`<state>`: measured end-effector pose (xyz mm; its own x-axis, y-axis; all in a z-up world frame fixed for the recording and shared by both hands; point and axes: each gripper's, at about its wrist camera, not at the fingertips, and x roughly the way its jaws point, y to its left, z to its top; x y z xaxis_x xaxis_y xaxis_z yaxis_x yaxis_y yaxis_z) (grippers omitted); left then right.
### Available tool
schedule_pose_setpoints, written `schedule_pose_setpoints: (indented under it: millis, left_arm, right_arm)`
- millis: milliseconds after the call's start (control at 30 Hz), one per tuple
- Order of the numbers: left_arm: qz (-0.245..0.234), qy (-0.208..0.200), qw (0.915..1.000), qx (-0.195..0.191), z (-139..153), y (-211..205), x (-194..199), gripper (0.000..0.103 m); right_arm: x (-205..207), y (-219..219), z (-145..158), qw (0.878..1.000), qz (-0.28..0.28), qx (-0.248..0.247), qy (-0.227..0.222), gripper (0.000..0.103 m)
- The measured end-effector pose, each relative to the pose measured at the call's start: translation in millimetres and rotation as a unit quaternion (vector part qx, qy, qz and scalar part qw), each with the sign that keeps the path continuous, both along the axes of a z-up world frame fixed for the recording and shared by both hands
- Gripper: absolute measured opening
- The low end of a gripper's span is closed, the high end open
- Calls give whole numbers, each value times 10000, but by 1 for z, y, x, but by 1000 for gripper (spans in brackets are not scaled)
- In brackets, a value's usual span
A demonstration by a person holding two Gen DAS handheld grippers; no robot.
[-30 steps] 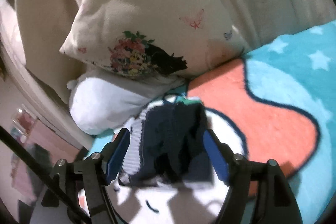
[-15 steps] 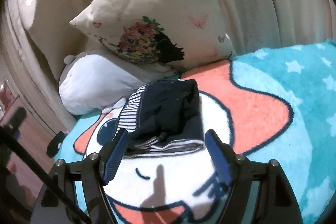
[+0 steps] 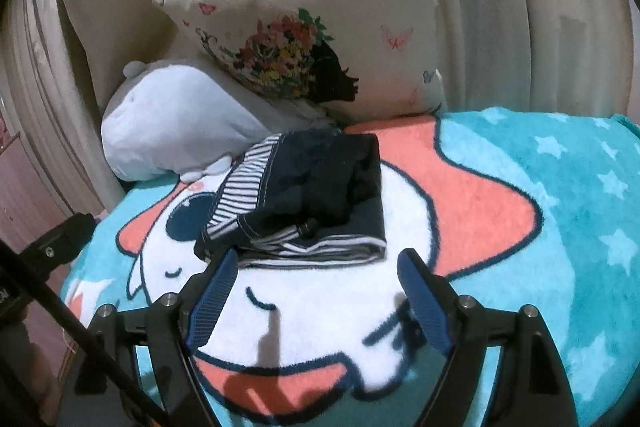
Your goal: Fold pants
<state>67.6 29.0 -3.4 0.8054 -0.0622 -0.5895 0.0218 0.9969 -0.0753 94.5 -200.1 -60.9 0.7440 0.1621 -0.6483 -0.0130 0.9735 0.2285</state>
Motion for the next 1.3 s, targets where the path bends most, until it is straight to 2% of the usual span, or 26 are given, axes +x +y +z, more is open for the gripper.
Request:
schedule_pose_setpoints:
  millis: [467, 1300]
  left_arm:
    - [-156, 519, 9985, 93, -22, -5, 19, 103]
    - [-215, 927, 9954, 57, -41, -4, 32, 103]
  right_arm:
    - [13, -1, -18, 9994, -104, -81, 320, 87]
    - [21, 1, -29, 9981, -110, -238, 552, 87]
